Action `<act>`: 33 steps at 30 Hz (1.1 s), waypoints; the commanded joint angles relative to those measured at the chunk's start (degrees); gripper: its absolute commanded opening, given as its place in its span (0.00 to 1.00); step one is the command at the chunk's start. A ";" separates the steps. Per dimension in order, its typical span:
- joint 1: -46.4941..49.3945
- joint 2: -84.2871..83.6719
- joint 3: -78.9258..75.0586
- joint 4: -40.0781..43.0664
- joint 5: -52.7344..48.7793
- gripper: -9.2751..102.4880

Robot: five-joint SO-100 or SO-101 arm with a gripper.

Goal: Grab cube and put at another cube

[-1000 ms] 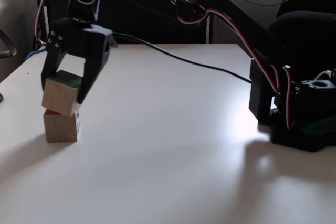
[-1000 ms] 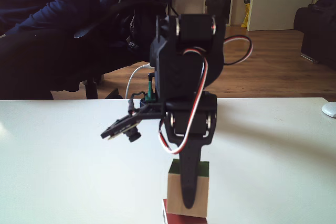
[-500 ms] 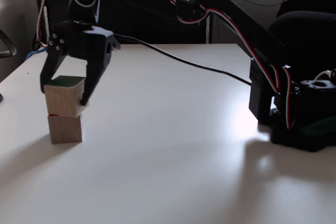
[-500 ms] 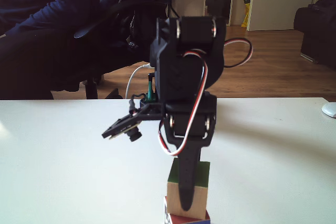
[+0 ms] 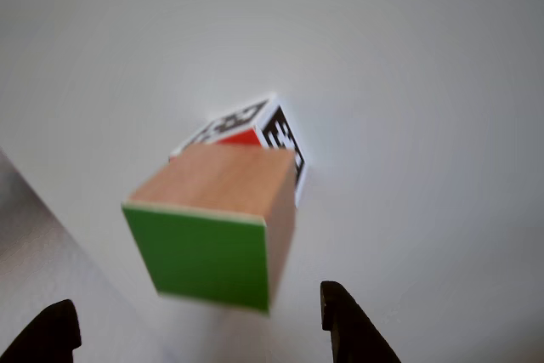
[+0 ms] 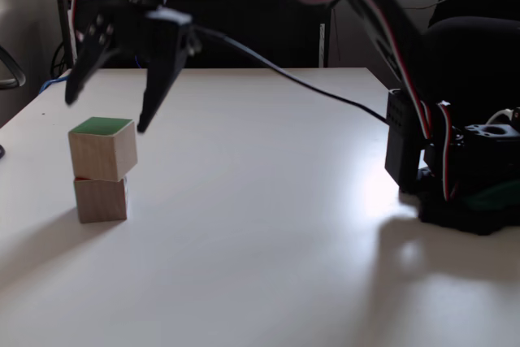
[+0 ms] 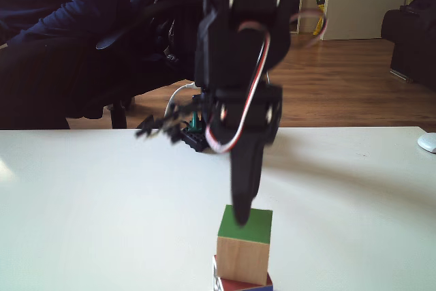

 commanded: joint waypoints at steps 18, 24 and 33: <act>-7.12 74.53 45.26 -4.04 -8.44 0.48; -4.57 93.96 64.86 -12.13 -13.80 0.49; -2.64 112.41 98.88 -25.84 -16.79 0.49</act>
